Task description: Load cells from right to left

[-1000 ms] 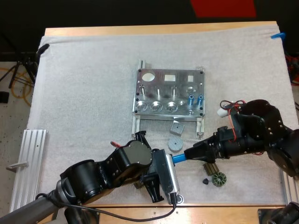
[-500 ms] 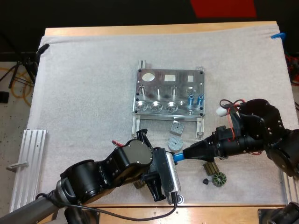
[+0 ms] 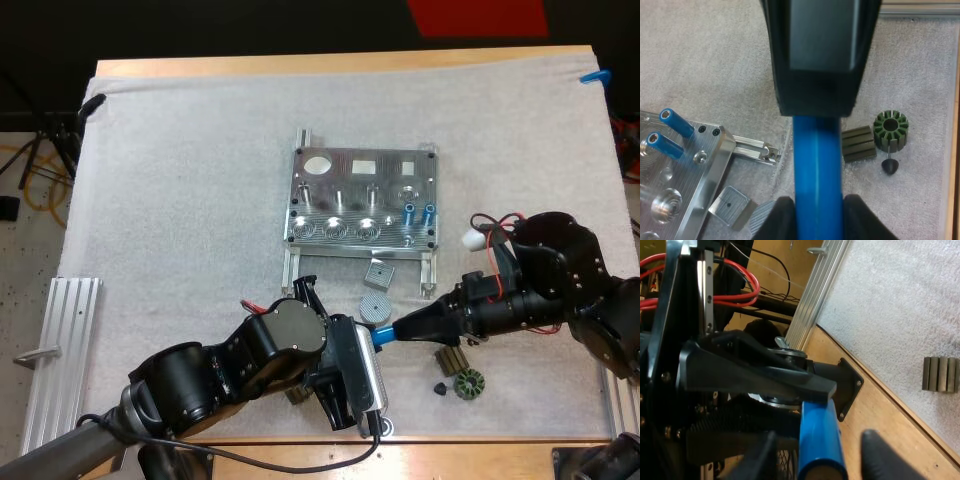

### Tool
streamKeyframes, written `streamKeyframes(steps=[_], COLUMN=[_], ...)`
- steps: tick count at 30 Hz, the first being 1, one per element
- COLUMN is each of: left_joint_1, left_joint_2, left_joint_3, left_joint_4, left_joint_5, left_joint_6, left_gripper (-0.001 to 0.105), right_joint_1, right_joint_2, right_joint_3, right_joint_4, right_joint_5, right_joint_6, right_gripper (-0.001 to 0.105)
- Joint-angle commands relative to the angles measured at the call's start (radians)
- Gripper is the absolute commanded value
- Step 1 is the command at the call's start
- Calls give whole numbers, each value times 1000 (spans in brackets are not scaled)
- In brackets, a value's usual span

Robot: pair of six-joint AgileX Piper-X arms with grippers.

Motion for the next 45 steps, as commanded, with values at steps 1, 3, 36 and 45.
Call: streamKeyframes(steps=[1,3,36,45], left_joint_1=[-5,-5,-5,-5], left_joint_2=[-6,-6,-6,-15], left_joint_3=[0,0,-18,-53], left_joint_4=[-13,-13,3,21], left_joint_5=[-3,-3,-20,-28], left_joint_6=[6,6,-117,-286], left_gripper=[1,1,63,63], right_joint_1=[1,1,1,1], right_joint_2=[-1,-1,-1,-1], right_joint_3=[-2,-2,-2,-2], right_joint_4=[-8,-8,-8,10], right_joint_5=[-11,-11,34,96], right_joint_6=[-4,-4,-76,-116], right_gripper=[27,21,8,8])
